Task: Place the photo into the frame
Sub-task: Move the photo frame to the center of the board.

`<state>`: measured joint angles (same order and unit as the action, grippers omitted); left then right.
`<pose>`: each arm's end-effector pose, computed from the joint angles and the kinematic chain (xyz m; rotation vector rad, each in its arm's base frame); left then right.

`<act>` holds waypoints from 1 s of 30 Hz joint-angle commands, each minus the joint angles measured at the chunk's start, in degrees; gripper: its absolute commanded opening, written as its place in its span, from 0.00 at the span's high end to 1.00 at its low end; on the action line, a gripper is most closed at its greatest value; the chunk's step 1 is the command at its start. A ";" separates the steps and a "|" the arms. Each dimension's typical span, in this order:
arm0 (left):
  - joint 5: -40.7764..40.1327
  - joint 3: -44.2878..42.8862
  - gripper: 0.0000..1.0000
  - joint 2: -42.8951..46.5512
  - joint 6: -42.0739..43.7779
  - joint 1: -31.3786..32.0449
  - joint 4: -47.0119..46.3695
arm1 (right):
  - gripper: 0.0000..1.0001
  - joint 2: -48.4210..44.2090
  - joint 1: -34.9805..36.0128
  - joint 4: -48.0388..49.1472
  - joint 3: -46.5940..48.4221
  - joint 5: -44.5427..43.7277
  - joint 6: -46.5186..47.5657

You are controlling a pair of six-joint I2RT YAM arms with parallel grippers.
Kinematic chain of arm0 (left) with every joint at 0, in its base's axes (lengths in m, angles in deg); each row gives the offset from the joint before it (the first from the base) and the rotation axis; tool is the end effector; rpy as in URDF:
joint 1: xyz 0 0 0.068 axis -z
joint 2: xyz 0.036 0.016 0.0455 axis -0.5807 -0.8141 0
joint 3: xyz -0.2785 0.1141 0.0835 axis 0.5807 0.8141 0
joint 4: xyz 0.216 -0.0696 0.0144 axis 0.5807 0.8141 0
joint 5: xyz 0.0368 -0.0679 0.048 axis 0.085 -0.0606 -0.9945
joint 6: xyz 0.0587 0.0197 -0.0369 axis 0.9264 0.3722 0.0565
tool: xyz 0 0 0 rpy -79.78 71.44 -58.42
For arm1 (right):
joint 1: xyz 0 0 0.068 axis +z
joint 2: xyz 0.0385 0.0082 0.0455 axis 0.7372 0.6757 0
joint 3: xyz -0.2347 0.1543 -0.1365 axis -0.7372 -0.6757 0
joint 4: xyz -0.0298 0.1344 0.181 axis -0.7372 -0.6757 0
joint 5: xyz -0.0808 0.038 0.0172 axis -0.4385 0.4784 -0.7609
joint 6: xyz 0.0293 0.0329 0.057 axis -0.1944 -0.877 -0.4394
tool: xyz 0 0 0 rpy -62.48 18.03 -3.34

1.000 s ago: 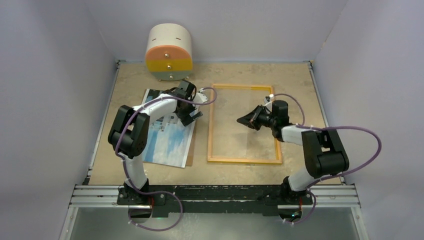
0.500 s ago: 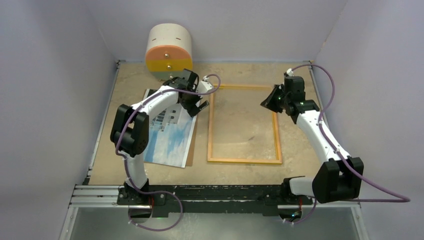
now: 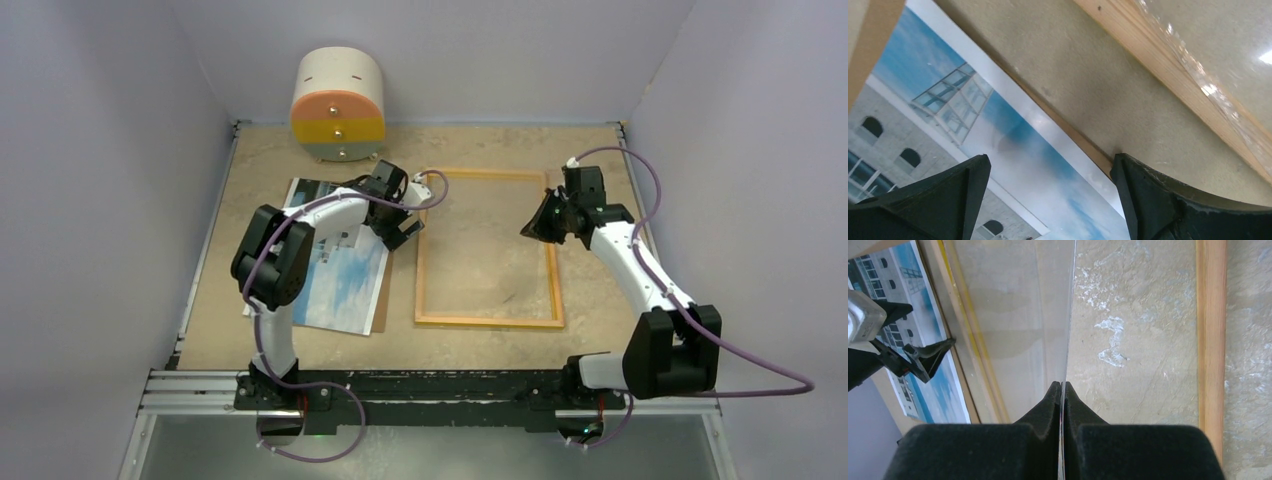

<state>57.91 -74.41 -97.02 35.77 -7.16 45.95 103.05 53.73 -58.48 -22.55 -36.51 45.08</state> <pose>0.3565 -0.1932 0.2056 1.1475 2.4039 -0.0485 0.2568 0.0395 0.3082 0.4611 2.3552 0.5520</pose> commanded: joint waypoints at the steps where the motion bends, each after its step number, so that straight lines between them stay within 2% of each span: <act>1: -9.47 4.93 0.00 -0.27 3.04 0.05 -3.68 | 1.00 -1.46 -0.09 -1.26 -1.25 1.48 0.62; 6: -15.13 12.17 0.00 3.72 7.14 -0.46 -4.79 | 1.00 -2.67 -0.13 -2.00 -1.53 -0.54 1.22; 10: -15.54 11.34 0.00 5.50 6.63 -0.61 -3.54 | 1.00 -3.42 -0.54 -3.00 -1.20 -1.62 1.88; 16: -1.70 -5.64 0.00 2.28 -2.03 0.32 6.13 | 1.00 -3.77 -1.95 -4.75 -0.30 -1.73 2.64; 19: 6.53 -12.80 0.00 -0.71 -5.67 1.16 8.79 | 1.00 -4.89 -2.72 -5.35 -0.32 -2.22 2.97; 22: 11.38 -18.76 0.00 -4.39 -8.36 1.72 10.87 | 1.00 -5.32 -3.07 -5.68 -0.74 -1.33 3.31; 26: 14.25 -22.13 0.00 -7.97 -11.05 1.95 10.66 | 1.00 -5.63 -3.08 -5.05 -2.24 0.56 2.81; 30: 16.03 -22.00 0.00 -9.85 -12.35 2.29 10.10 | 1.00 -5.95 -3.08 -4.30 -3.72 1.79 2.42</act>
<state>69.23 -95.15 -104.80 27.07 -5.21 54.03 98.48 50.83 -61.99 -24.75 -36.46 46.80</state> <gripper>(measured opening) 0.996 0.005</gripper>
